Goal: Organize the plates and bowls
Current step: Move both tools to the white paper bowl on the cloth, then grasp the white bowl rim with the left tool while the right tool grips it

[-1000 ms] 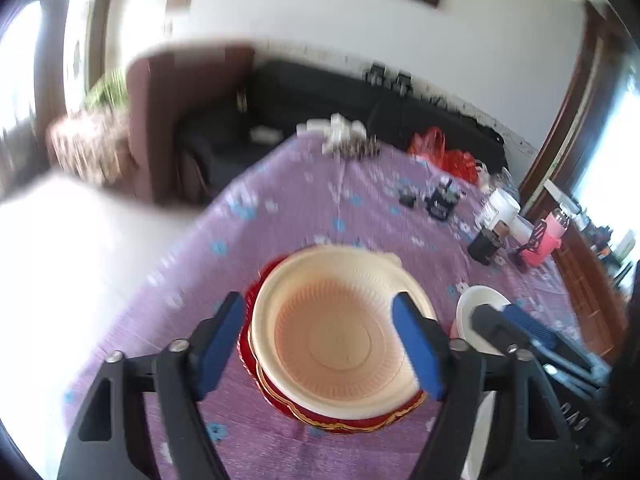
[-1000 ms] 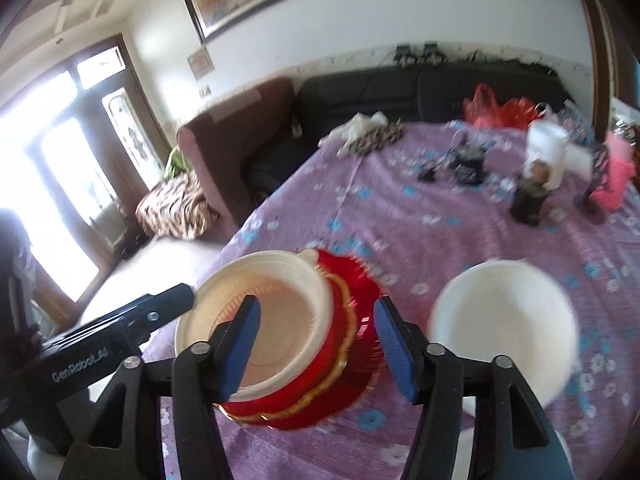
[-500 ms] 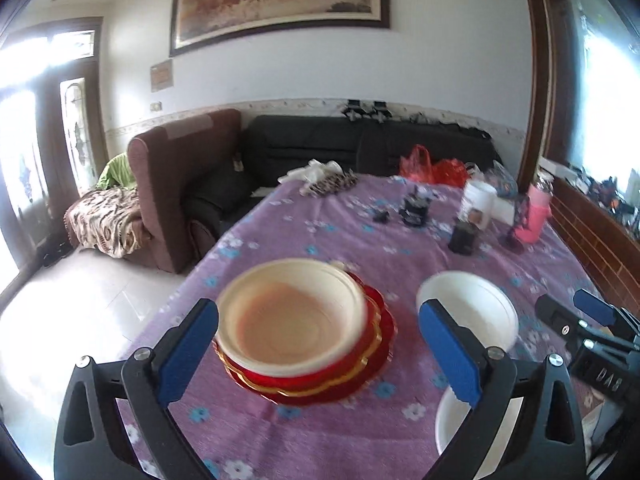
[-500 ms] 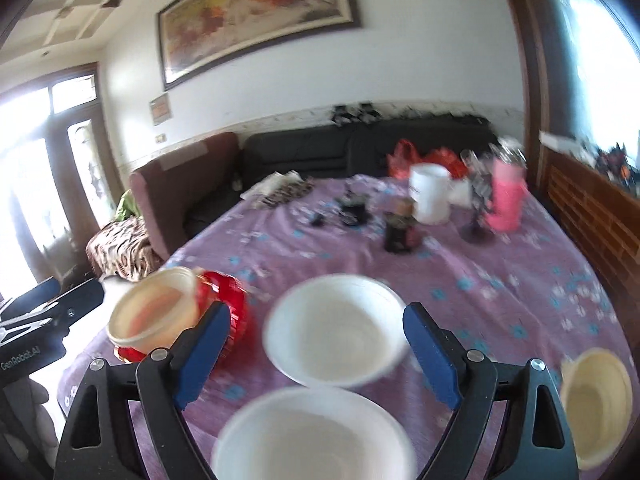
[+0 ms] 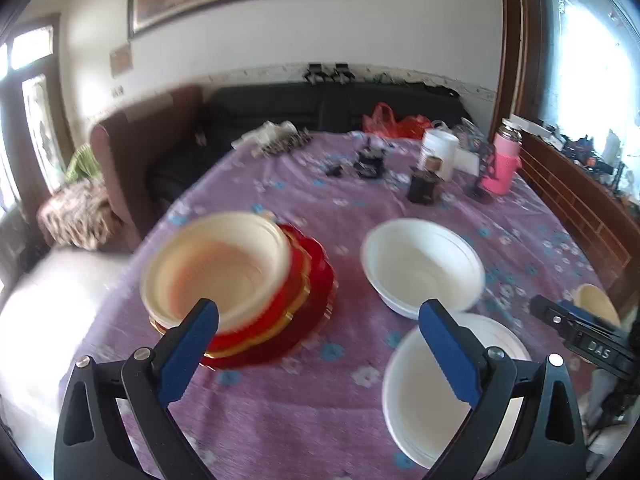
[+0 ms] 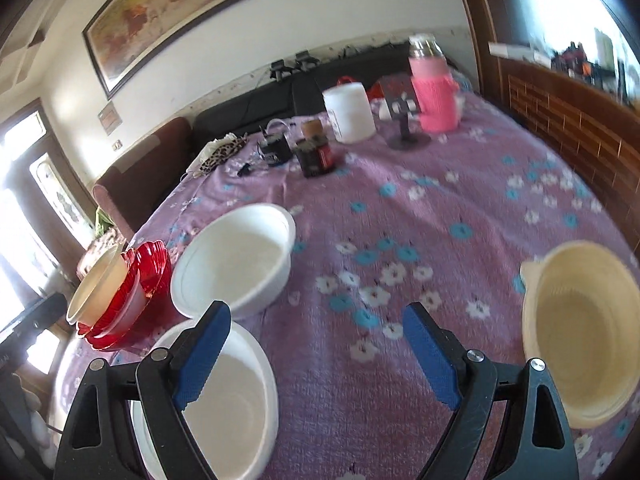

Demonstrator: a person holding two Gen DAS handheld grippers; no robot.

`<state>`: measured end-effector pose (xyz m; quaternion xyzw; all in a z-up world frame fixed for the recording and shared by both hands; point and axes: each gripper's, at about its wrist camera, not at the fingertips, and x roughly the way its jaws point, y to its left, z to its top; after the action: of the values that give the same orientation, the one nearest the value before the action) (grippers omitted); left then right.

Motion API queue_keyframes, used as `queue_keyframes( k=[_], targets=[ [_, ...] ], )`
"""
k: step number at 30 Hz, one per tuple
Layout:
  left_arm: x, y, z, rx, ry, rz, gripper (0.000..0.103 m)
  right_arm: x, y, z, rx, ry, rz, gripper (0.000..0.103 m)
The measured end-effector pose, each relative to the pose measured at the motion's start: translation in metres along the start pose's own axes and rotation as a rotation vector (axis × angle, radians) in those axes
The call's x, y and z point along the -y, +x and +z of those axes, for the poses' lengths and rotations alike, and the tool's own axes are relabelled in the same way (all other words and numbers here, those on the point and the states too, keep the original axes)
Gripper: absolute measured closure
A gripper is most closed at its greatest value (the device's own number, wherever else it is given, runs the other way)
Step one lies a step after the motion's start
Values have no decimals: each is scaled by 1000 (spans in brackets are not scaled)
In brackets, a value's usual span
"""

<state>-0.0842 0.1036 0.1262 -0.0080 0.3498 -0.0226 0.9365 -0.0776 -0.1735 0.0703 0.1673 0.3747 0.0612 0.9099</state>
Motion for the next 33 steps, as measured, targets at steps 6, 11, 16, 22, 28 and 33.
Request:
queue_keyframes(
  k=[6, 11, 16, 22, 28, 33],
  targets=[
    [1, 5, -18, -78, -47, -141, 3, 8, 5, -9, -43, 37, 52, 12],
    [16, 16, -38, -142, -13, -186, 3, 3, 15, -18, -97, 59, 114, 12],
    [23, 36, -53, -223, -20, -208, 3, -8, 22, -30, -138, 36, 142, 12],
    [33, 50, -62, -260, -5, -210, 3, -15, 26, -39, -163, 15, 149, 14],
    [36, 63, -69, -282, -3, -193, 4, -20, 35, -44, -187, -1, 133, 24],
    [32, 71, -72, -304, -18, -197, 5, -22, 42, -47, -213, 0, 128, 37]
  ],
)
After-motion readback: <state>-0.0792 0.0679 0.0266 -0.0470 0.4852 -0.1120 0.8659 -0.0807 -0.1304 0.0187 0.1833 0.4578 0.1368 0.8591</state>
